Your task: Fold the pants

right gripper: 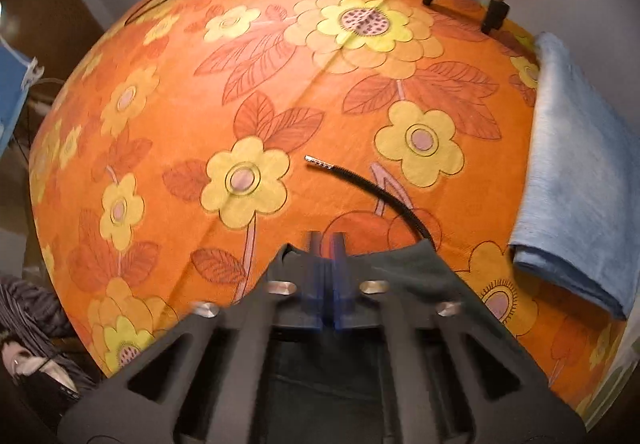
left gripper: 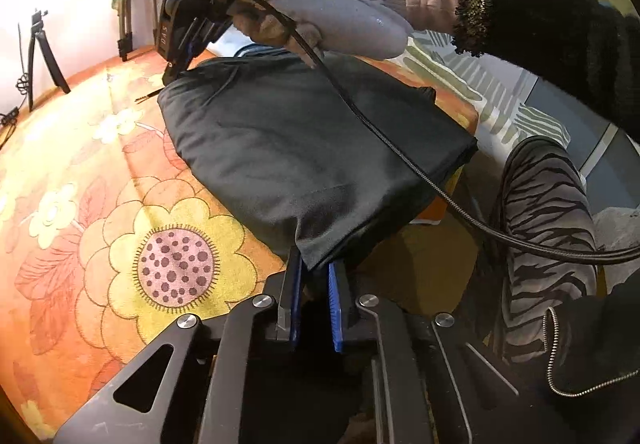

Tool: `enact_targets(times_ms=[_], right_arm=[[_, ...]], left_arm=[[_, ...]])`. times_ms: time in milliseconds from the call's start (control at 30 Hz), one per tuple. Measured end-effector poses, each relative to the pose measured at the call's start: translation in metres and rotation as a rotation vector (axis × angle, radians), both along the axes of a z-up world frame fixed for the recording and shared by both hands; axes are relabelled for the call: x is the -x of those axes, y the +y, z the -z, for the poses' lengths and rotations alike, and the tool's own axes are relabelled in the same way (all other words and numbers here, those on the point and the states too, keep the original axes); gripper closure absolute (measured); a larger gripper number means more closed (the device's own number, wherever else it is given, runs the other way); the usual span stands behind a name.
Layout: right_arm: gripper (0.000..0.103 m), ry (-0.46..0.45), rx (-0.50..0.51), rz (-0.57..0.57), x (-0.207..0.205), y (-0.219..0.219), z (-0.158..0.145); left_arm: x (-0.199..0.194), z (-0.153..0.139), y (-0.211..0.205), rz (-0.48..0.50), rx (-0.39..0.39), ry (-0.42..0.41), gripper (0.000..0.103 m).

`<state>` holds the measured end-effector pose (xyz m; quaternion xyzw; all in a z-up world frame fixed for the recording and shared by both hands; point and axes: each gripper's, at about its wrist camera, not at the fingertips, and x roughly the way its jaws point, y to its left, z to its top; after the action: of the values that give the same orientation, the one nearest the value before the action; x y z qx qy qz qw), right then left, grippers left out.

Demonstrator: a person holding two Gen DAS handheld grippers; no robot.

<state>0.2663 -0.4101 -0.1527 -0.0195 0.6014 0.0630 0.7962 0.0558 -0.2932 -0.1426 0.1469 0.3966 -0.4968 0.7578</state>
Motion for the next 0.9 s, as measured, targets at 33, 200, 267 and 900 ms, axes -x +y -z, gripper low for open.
enact_targets(times_ms=[33,200,267,900], right_arm=[[0.1,-0.016,0.014,0.002,0.001,0.0,-0.002],[0.103,-0.065,-0.005,0.094,-0.013,-0.015,-0.011],[0.103,-0.085,-0.013,0.119,-0.017,-0.024,-0.017],[0.093,-0.068,-0.039,0.113,0.123,-0.039,-0.044]], left_arm=[[0.0,0.0,0.0,0.003,0.003,0.001,0.094],[0.006,0.001,-0.003,0.025,-0.002,-0.02,0.094],[0.005,0.001,-0.003,0.022,-0.001,-0.019,0.094],[0.008,0.004,0.02,0.008,0.014,0.081,0.093]])
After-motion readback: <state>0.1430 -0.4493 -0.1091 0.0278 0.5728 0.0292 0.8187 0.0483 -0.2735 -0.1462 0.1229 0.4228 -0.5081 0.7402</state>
